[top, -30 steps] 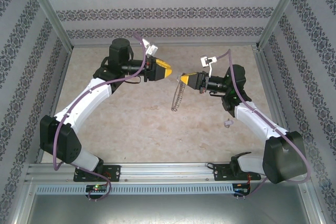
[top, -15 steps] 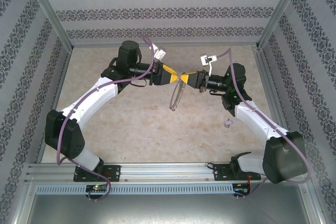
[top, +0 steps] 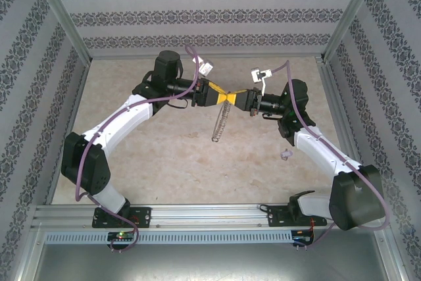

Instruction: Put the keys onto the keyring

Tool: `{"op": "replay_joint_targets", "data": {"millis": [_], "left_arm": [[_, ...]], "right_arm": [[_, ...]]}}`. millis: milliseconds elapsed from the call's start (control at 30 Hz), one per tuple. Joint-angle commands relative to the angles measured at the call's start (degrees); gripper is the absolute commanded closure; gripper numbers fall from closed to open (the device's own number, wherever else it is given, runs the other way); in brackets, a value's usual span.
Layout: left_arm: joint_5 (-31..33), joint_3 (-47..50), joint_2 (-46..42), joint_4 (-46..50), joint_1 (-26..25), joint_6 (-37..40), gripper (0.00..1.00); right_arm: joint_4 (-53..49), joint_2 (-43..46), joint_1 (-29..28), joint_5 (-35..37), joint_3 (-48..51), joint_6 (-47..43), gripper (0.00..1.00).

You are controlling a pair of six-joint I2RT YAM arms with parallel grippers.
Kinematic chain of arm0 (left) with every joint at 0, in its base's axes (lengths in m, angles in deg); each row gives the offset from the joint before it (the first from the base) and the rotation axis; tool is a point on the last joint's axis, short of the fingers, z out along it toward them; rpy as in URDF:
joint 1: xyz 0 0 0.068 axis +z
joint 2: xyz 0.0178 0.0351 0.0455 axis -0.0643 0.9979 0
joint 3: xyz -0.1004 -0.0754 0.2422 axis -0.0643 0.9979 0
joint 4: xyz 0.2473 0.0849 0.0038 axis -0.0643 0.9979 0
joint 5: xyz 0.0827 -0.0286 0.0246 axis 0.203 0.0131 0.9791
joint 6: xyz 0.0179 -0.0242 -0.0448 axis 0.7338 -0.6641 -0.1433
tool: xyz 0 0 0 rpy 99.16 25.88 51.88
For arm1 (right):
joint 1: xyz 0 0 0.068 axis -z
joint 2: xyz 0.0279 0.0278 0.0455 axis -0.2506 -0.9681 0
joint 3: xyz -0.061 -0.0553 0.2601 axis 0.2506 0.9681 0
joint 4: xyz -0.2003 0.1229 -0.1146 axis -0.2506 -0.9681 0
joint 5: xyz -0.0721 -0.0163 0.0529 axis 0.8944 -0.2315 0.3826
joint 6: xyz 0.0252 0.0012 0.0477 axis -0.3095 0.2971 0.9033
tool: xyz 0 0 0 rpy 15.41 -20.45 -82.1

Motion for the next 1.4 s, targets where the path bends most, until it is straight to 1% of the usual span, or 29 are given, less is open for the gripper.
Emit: {"op": "replay_joint_targets", "data": {"millis": [0, 33, 100, 200, 267, 367, 467, 500, 533, 567, 600, 633, 733, 767, 833, 900, 1000, 1100, 1200, 1300, 1367], "left_arm": [[-1.6, -2.2, 0.3, 0.7, -0.9, 0.9, 0.72], [-1.5, -2.1, 0.2, 0.7, -0.9, 1.0, 0.73], [-1.5, -2.1, 0.2, 0.7, -1.0, 1.0, 0.8], [-1.2, -1.9, 0.1, 0.5, -0.9, 1.2, 0.83], [-1.2, -1.9, 0.0, 0.2, -0.9, 1.1, 0.87], [-1.2, -1.8, 0.1, -0.2, -0.9, 0.9, 0.99], [-0.9, -1.5, -0.1, -0.6, -0.9, 1.1, 1.0], [-0.4, -1.2, -0.3, -0.7, -0.9, 1.4, 1.0], [0.1, -0.8, -0.4, -0.8, -1.0, 1.7, 1.0], [0.3, -0.5, -0.7, -1.0, -0.9, 1.9, 1.0], [0.7, -0.2, -0.9, -1.2, -0.9, 2.1, 1.0], [1.0, -0.1, -1.0, -1.3, -1.0, 2.4, 1.0], [1.5, 0.5, -1.4, -1.5, -0.9, 3.4, 1.0], [1.8, 0.7, -1.6, -1.4, -0.9, 3.8, 1.0], [2.5, 1.0, -1.9, -1.2, -0.9, 4.8, 1.0], [3.3, 1.4, -2.2, -1.5, -0.9, 5.6, 1.0], [5.0, 2.3, -2.8, -1.9, -0.9, 6.8, 1.0], [7.0, 3.3, -3.2, -2.8, -1.0, 7.3, 1.0], [9.4, 4.3, -3.7, -4.4, -1.0, 7.3, 1.0], [11.8, 5.9, -4.0, -7.1, -0.9, 6.2, 1.0], [12.9, 6.8, -4.0, -9.1, -1.0, 5.3, 1.0]], "right_arm": [[2.1, 1.0, -0.7, -0.8, -1.8, -1.7, 1.0], [2.1, 1.0, -0.6, -0.7, -1.8, -1.7, 1.0], [2.0, 0.9, -0.6, -0.7, -1.8, -1.8, 1.0], [1.9, 0.9, -0.6, -0.6, -1.7, -1.8, 1.0], [1.9, 0.8, -0.6, -0.6, -1.8, -1.8, 1.0], [1.8, 0.7, -0.5, -0.5, -1.8, -1.9, 1.0], [1.0, 0.7, 0.0, 0.3, -2.0, -1.7, 1.0], [0.8, 0.9, 0.9, 1.4, -1.8, -1.1, 0.8], [0.1, 1.4, 2.0, 3.0, -1.5, -0.4, 0.64], [-1.7, 2.0, 3.7, 4.9, -1.3, 0.3, 0.56], [-2.3, 3.0, 5.4, 6.9, -0.7, 1.4, 0.51], [-3.5, 4.2, 6.8, 9.1, 0.1, 2.2, 0.47], [-16.5, 8.2, 10.2, 17.2, -0.3, -0.2, 0.46], [-23.2, 9.4, 11.2, 20.6, -1.1, -1.8, 0.46], [-33.6, 10.7, 11.8, 26.2, -2.7, -4.8, 0.46], [-45.8, 11.1, 11.8, 34.4, -4.9, -8.7, 0.45], [-57.6, 10.8, 11.8, 44.5, -5.8, -11.0, 0.45], [-64.3, 10.9, 11.9, 51.9, -4.1, -10.2, 0.45], [-68.0, 11.6, 12.3, 57.3, -0.6, -7.4, 0.44], [-71.7, 12.3, 12.8, 62.5, 2.4, -4.3, 0.4], [-73.4, 12.2, 13.4, 64.3, 3.8, -2.3, 0.36]]}}
